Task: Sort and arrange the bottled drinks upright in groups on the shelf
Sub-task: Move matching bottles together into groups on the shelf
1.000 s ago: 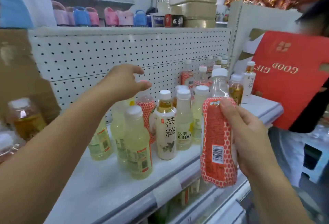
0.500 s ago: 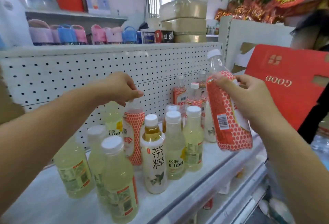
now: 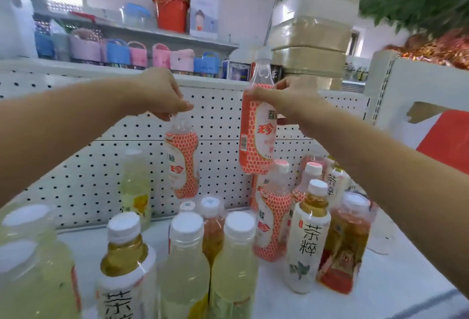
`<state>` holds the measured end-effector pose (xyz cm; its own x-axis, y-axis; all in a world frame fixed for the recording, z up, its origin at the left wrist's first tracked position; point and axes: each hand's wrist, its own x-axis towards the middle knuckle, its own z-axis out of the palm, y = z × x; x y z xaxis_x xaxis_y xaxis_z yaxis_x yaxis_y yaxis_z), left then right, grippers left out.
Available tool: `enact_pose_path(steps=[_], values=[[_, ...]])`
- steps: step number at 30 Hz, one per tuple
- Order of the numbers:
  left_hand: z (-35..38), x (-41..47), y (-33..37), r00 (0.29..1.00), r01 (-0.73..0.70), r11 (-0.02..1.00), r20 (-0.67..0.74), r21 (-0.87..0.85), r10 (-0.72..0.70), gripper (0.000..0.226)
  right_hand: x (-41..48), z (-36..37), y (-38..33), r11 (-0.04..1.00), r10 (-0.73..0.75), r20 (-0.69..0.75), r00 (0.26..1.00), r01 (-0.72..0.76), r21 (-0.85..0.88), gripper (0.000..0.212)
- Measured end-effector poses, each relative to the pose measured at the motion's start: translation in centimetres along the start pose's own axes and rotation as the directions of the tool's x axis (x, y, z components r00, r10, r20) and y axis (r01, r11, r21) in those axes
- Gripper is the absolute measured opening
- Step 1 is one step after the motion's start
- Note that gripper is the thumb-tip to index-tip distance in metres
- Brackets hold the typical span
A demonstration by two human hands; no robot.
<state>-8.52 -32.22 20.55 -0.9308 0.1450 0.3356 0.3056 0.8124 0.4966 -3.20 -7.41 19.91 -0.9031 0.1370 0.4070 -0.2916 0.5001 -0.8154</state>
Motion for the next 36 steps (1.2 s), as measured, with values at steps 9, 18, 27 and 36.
enact_pose_path(steps=[9,18,27,36], values=[[4.3,3.4,1.7,0.995,0.003,0.999,0.101,0.035,-0.007,0.029,7.1,1.8,4.6,0.945,0.144,0.482,0.864,0.026,-0.327,0.043],[7.6,4.2,1.4,0.940,-0.023,1.000,0.342,0.003,0.021,0.022,8.5,3.2,9.7,0.934,0.275,0.645,0.713,-0.039,-0.355,0.049],[10.6,4.8,0.9,0.917,-0.044,0.998,0.395,-0.046,0.059,0.022,8.7,3.6,12.0,0.896,0.375,0.625,0.685,-0.093,-0.435,0.036],[8.6,4.0,0.6,0.915,0.003,0.995,0.400,0.103,-0.044,0.064,7.1,0.7,7.8,0.848,0.088,0.429,0.899,0.158,-0.506,0.063]])
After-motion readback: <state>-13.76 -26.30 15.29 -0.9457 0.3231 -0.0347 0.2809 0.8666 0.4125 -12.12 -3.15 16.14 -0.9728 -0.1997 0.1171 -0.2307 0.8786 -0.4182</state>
